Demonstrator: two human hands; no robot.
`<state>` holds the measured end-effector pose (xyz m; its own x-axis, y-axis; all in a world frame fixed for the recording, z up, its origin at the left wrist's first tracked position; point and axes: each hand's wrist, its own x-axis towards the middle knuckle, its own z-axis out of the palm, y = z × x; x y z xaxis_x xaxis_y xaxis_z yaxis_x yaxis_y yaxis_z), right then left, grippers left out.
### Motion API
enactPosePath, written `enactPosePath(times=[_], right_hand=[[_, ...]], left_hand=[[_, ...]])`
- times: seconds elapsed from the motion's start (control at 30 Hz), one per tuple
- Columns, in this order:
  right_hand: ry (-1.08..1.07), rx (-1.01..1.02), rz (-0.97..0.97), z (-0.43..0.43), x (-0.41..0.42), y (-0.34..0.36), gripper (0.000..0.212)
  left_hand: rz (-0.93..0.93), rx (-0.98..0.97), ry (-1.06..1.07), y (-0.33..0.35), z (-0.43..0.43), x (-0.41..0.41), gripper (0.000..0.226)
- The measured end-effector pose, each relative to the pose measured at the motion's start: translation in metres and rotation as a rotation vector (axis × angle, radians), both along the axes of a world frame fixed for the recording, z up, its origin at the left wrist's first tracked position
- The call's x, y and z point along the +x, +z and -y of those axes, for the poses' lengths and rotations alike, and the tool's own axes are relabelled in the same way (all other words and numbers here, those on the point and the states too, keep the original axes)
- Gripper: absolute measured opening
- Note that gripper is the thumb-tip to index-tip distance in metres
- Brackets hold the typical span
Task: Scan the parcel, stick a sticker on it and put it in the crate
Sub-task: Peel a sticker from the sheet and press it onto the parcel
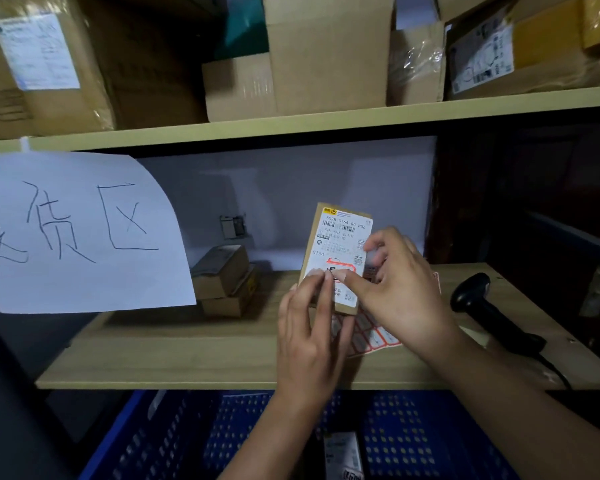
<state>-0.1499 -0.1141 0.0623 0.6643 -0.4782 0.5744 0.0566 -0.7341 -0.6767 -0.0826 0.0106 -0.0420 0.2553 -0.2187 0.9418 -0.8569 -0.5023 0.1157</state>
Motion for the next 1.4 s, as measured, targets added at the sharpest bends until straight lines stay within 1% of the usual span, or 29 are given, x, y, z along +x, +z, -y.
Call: enactPosePath(times=[0.03,0.07,0.1,0.17,0.2,0.3,0.53,0.67,0.73,0.83,0.97,1.07,1.2,1.23,1.27,1.3,1.33,1.37,1.4], right_hand=[[0.006,0.069,-0.032,0.0,0.001,-0.003,0.055],[0.06,0.207,-0.085,-0.001,0.003,-0.004,0.064],[0.16,0.385,-0.125,-0.002,0.003,-0.005,0.068],[0.366,0.729,-0.119,-0.005,0.005,-0.009,0.063],[0.411,0.809,-0.095,-0.006,0.004,-0.008,0.059],[0.427,0.858,-0.052,-0.008,0.002,-0.007,0.053],[0.482,0.932,-0.011,-0.013,0.0,-0.009,0.048],[0.478,1.007,-0.065,-0.01,0.002,-0.019,0.046],[0.476,0.989,-0.102,-0.011,0.004,-0.023,0.043],[0.471,0.907,-0.117,-0.014,0.007,-0.025,0.032],[0.42,0.88,-0.07,-0.016,0.009,-0.027,0.036],[0.411,0.875,-0.056,-0.014,0.007,-0.031,0.031],[0.526,0.885,-0.156,-0.006,0.0,-0.029,0.037],[0.533,0.886,-0.185,-0.002,-0.001,-0.029,0.04],[0.519,0.865,-0.212,0.0,-0.003,-0.027,0.047],[0.463,0.791,-0.23,0.002,-0.004,-0.028,0.062],[0.365,0.654,-0.228,0.004,-0.005,-0.03,0.079],[0.249,0.467,-0.199,0.007,-0.007,-0.033,0.09],[0.146,0.252,-0.15,0.009,-0.01,-0.036,0.091]], left_hand=[[0.002,-0.008,-0.009,0.001,-0.002,0.001,0.064],[0.004,-0.015,-0.017,0.002,-0.004,0.001,0.063],[0.004,-0.017,-0.023,0.003,-0.006,0.001,0.063],[-0.009,0.0,-0.02,0.004,-0.01,0.002,0.063],[-0.016,0.022,-0.011,0.005,-0.013,0.002,0.064],[-0.015,0.079,0.023,0.008,-0.021,0.001,0.066],[-0.011,0.082,0.023,0.011,-0.028,-0.001,0.063],[-0.068,0.127,-0.017,0.012,-0.033,-0.004,0.063],[-0.052,0.166,-0.014,0.009,-0.035,-0.006,0.06],[0.003,0.201,0.02,0.001,-0.038,-0.009,0.054],[0.014,0.165,0.01,0.0,-0.039,-0.009,0.054],[-0.003,0.149,-0.02,0.001,-0.04,-0.01,0.056],[0.002,0.143,-0.036,0.004,-0.043,-0.011,0.056],[-0.001,0.142,-0.041,0.004,-0.044,-0.011,0.056],[0.0,0.148,-0.04,0.002,-0.045,-0.01,0.056],[0.001,0.16,-0.037,0.0,-0.045,-0.01,0.055],[-0.001,0.174,-0.034,-0.002,-0.046,-0.01,0.055],[-0.01,0.184,-0.037,-0.004,-0.046,-0.011,0.054],[-0.025,0.189,-0.045,-0.006,-0.046,-0.012,0.054]])
